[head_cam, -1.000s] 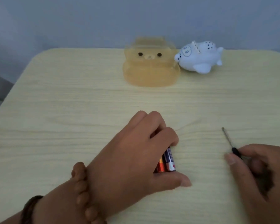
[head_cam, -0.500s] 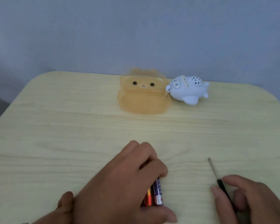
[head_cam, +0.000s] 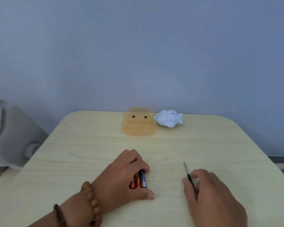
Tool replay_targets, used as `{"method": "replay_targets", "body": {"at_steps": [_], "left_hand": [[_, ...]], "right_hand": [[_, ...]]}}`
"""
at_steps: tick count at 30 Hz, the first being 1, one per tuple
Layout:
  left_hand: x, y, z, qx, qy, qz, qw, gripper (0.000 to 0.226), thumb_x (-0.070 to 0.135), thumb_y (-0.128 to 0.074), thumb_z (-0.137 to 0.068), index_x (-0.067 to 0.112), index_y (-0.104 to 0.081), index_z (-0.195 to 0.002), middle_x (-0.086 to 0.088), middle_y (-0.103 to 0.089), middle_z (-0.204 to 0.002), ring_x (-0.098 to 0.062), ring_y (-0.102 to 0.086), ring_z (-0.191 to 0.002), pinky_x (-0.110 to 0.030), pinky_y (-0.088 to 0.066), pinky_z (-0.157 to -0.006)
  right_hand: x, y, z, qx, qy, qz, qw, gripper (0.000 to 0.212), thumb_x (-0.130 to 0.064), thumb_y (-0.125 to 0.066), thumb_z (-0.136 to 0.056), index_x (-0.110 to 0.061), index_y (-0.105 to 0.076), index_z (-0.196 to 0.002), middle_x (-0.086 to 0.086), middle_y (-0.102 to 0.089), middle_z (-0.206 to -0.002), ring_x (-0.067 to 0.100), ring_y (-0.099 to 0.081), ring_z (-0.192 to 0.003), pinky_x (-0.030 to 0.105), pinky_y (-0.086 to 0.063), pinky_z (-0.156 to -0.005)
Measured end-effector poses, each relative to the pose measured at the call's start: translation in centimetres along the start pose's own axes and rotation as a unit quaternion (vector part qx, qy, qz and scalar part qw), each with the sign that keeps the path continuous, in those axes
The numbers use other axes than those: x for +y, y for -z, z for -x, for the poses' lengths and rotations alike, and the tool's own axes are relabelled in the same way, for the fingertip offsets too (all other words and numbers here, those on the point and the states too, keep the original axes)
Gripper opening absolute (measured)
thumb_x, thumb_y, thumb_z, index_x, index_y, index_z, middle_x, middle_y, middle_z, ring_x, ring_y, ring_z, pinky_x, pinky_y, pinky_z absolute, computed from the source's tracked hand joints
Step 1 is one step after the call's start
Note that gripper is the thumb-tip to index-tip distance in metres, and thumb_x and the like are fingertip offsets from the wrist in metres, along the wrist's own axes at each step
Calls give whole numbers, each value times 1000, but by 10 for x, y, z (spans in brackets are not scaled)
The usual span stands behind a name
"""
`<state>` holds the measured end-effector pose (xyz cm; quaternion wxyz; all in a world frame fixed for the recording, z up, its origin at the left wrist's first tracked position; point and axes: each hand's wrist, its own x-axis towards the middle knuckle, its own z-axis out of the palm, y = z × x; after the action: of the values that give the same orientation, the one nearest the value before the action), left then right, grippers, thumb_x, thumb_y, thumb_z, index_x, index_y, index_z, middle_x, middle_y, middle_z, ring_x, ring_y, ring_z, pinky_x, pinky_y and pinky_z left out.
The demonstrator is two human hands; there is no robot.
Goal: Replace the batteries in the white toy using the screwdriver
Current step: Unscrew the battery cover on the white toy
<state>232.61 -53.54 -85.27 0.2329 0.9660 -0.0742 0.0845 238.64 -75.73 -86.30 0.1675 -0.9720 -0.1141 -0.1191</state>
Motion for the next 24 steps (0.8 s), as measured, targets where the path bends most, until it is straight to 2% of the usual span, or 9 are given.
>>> {"method": "replay_targets", "body": {"at_steps": [3, 6, 8, 10, 12, 15, 19, 22, 24], "left_hand": [[0, 2, 3, -6, 13, -7, 1000, 60, 80, -60, -70, 39, -57, -114, 25, -40, -110, 2, -41, -108, -14, -40, -91], [0, 3, 3, -12, 19, -17, 1000, 63, 82, -57, -71, 40, -55, -118, 26, -38, -110, 2, -39, -108, -10, -36, -90], [0, 4, 2, -17, 20, -21, 999, 64, 82, -58, -70, 39, -55, -118, 26, -38, -110, 3, -38, -107, -9, -35, -89], [0, 5, 0, -27, 23, -19, 999, 62, 80, -58, -71, 39, -55, -118, 25, -38, -111, 4, -36, -108, -8, -34, -90], [-2, 6, -1, -24, 22, -15, 999, 61, 80, -58, -71, 40, -56, -117, 26, -38, -110, 5, -36, -107, -8, -32, -89], [-8, 6, -3, -20, 7, -17, 1000, 63, 86, -51, -69, 43, -56, -115, 26, -39, -109, 6, -38, -106, -12, -36, -91], [-18, 2, -5, -6, -27, -46, 999, 39, 69, -54, -85, 44, -54, -116, 24, -40, -106, 5, -42, -97, -16, -38, -93], [-22, 1, -3, -3, -20, -47, 999, 33, 59, -54, -89, 46, -51, -119, 23, -41, -107, 2, -45, -99, -20, -40, -93], [-23, 3, -1, -2, -22, -41, 999, 38, 65, -52, -88, 45, -52, -120, 21, -43, -108, 2, -45, -100, -21, -37, -96]], "right_hand": [[-3, 6, -1, -29, 21, 31, 999, 29, -57, -56, -86, -37, -61, -106, -8, -64, -96, 15, -69, -93, 30, -52, -64], [4, 1, -6, -69, 17, -4, 997, 32, -39, -88, -61, -24, -67, -80, 3, -61, -66, 27, -67, -54, 34, -49, -42], [9, 0, -10, -85, 30, -6, 996, 41, -35, -96, -49, -19, -68, -74, 1, -54, -58, 25, -63, -42, 32, -45, -36], [6, 16, -22, -73, 35, -26, 996, 46, -47, -91, -57, -23, -68, -88, -3, -55, -72, 22, -69, -56, 33, -49, -47], [3, 33, -39, -51, 52, -71, 995, 42, -60, -73, -74, -37, -60, -106, -12, -55, -94, 12, -67, -84, 31, -52, -71], [-4, 45, -95, -31, 116, -164, 979, 44, -54, -72, -78, -39, -58, -117, -20, -52, -111, 6, -59, -102, 30, -51, -83], [-14, 22, -184, -137, 169, -171, 961, 91, -47, -83, -71, -32, -37, -148, -11, -31, -154, 16, -33, -142, 31, -39, -106], [-17, 2, -222, -209, 209, -140, 945, 108, -42, -88, -65, -38, -27, -154, -7, -15, -165, 18, -22, -150, 34, -32, -116], [-19, -4, -231, -241, 228, -129, 934, 106, -39, -89, -65, -40, -30, -153, -9, -23, -162, 13, -29, -147, 30, -33, -113]]}}
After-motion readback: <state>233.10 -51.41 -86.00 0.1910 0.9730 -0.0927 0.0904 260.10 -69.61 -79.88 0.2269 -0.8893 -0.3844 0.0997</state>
